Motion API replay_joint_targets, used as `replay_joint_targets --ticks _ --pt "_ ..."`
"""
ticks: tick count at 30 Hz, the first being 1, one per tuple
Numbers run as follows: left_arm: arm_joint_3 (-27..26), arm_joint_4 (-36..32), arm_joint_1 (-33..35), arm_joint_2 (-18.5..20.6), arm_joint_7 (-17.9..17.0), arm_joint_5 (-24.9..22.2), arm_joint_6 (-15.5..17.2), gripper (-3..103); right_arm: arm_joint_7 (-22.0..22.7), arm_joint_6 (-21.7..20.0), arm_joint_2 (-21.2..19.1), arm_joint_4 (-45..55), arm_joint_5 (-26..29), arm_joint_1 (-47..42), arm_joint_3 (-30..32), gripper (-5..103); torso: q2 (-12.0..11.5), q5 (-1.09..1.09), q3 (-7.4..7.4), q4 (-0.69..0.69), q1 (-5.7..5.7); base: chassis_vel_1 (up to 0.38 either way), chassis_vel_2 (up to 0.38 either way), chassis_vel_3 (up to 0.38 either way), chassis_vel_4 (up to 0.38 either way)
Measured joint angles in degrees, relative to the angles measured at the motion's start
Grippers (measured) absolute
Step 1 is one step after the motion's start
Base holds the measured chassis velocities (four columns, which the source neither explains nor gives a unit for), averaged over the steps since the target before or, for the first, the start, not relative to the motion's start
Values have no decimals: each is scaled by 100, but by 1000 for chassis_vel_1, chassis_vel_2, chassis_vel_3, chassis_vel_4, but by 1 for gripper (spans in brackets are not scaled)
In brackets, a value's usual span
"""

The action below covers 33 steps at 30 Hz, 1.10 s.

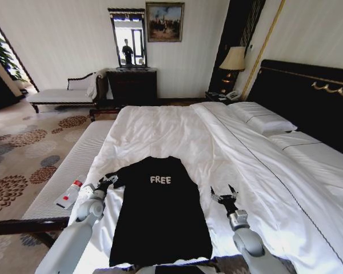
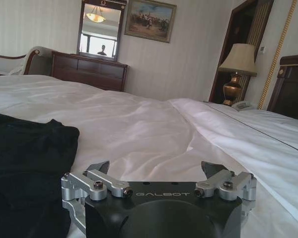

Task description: Fold the clothes on the bed.

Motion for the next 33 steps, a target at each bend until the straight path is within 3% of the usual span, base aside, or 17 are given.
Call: replay_joint_targets --ticks 2,6,21,25,29,30,32,33 --pt "-44 88 1 -27 -28 9 7 100 6 -10 -52 -17 44 57 -57 100 0 3 0 4 0 0 0 0 0" --pt "-115 272 38 -40 19 -45 43 100 7 -11 -99 -28 87 60 -29 100 0 0 -1 -3 0 0 0 0 0" --pt "-67 784 -294 -142 331 -33 3 100 39 -70 -341 9 254 101 -9 100 0 0 -1 -5 -1 0 0 0 0" --pt "-123 935 -399 -139 363 -66 -18 102 40 -77 -402 -45 298 188 -114 100 0 2 -1 2 0 0 0 0 0" --pt "-97 1129 -545 -154 398 -124 -24 99 42 -81 -421 -45 306 177 -108 100 0 1 -1 -4 -1 0 0 0 0" --pt "-84 1219 -608 -169 421 -122 -46 93 45 -88 -432 -36 317 174 -102 100 0 0 -1 -3 -1 0 0 0 0" --pt "-74 1252 -632 -175 453 -101 -76 93 48 -97 -441 -27 326 173 -101 100 0 0 -1 -3 0 0 0 0 0" --pt "-66 1261 -641 -176 480 -81 -94 88 51 -104 -447 -19 330 174 -101 100 0 1 -1 -1 0 0 0 0 0"
